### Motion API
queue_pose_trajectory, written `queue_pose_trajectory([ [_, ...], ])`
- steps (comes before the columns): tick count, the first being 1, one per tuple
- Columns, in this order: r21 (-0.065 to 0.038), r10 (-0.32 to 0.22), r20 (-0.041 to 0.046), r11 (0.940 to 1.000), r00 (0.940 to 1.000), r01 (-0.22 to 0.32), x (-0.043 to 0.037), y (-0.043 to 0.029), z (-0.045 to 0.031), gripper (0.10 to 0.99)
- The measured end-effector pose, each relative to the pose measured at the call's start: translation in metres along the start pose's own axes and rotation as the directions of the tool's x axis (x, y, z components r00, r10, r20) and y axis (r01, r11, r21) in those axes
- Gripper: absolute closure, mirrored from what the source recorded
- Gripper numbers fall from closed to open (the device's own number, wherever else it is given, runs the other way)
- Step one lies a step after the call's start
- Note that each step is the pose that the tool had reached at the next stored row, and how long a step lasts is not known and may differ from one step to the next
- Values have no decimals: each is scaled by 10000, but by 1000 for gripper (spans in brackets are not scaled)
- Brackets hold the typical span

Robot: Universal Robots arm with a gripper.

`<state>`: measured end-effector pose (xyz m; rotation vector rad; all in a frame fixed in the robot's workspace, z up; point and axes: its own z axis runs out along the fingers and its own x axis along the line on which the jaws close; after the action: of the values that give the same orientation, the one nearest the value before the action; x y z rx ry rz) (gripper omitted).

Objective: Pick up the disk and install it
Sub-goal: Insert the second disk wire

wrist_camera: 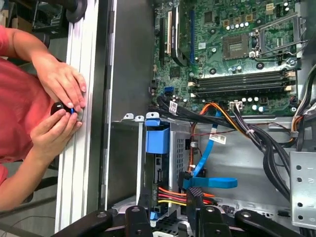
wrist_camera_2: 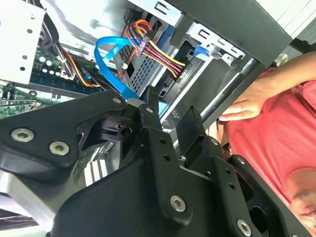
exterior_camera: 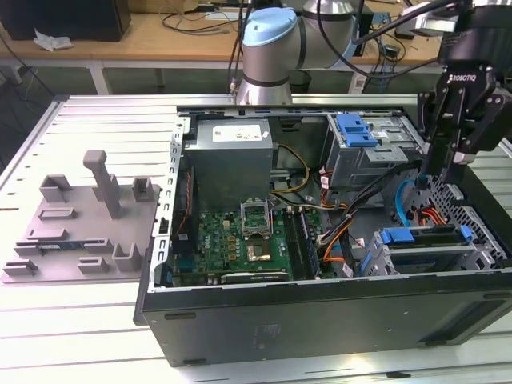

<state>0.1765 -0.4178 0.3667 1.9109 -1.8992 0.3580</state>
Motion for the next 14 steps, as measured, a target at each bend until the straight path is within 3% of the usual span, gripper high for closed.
queue_pose_trajectory([
  [8, -27, -8, -25, 10000, 10000, 8, -1, -23, -3, 663],
  [9, -30, -10, -26, 10000, 10000, 10, -1, -34, -3, 663],
  [10, -96, -45, -28, 9999, 10000, 45, 0, -120, -10, 663],
  [12, -148, -75, -31, 9999, 10000, 75, -1, -185, -13, 663],
  [14, -152, -72, -57, 9999, 10000, 71, -8, -151, 2, 663],
])
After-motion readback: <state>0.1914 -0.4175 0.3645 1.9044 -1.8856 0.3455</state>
